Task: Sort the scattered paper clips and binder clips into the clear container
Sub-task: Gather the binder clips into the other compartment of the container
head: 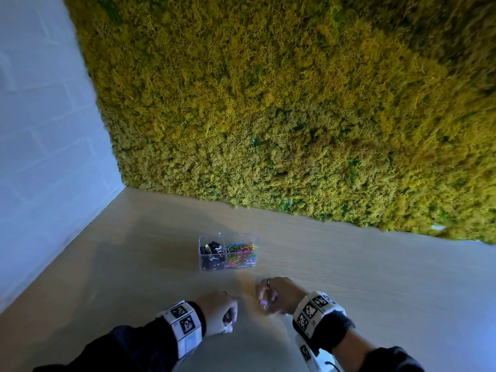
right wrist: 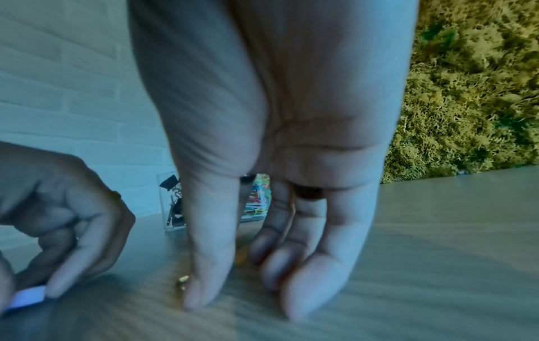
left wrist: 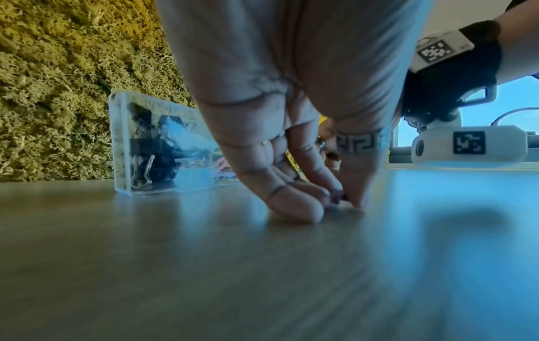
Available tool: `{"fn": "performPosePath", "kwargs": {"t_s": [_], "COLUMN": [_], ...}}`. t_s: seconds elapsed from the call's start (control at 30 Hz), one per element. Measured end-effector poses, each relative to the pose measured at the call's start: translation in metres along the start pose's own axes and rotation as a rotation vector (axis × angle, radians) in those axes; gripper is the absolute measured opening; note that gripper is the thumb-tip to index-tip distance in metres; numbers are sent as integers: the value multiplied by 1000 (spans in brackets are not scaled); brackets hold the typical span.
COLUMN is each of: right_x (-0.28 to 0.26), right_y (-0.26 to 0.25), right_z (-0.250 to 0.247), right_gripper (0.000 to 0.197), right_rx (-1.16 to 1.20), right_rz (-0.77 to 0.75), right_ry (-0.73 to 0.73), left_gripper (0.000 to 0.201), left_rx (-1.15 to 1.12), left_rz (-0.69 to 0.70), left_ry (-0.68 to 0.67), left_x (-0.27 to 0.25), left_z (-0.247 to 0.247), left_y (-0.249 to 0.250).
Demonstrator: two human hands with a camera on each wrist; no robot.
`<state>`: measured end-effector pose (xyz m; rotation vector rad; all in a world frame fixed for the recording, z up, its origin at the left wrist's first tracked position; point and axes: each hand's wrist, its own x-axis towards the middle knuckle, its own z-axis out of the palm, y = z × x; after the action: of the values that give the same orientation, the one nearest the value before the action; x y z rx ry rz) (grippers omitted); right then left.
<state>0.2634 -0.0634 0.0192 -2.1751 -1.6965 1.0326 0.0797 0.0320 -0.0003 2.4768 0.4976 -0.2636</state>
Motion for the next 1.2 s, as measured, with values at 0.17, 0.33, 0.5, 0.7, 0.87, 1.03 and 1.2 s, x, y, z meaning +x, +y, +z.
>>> {"fn": "performPosePath", "kwargs": {"t_s": [0.17, 0.33, 0.5, 0.7, 0.87, 1.03, 1.2], "right_x": [7, 11, 30, 57, 69, 59, 32], "right_y": [9, 2, -33, -84, -92, -51, -29], "right_z": [1, -2, -17, -30, -29, -41, -32], "right_gripper": [23, 33, 17, 22, 40, 52, 54], "right_rx": [-32, -36, 15, 8, -59, 449, 738], "right_rz": [19, 23, -71, -133, -32, 174, 165], "right_ry": [4, 20, 247, 558, 646, 438, 325], "left_gripper": [30, 17, 32, 92, 70, 60, 70], "left_rx": [-267, -342, -253, -372, -297, -419, -552], "left_rz": [0, -43, -200, -315, -325, -286, -257], "left_ry": [192, 712, 758, 640, 577, 580, 458], "left_x": [1, 8, 11, 4, 11, 16, 27], "left_z": [-27, -76, -81, -72, -60, -57, -50], "left_y": [4, -2, -33, -57, -71, -67, -45]}}
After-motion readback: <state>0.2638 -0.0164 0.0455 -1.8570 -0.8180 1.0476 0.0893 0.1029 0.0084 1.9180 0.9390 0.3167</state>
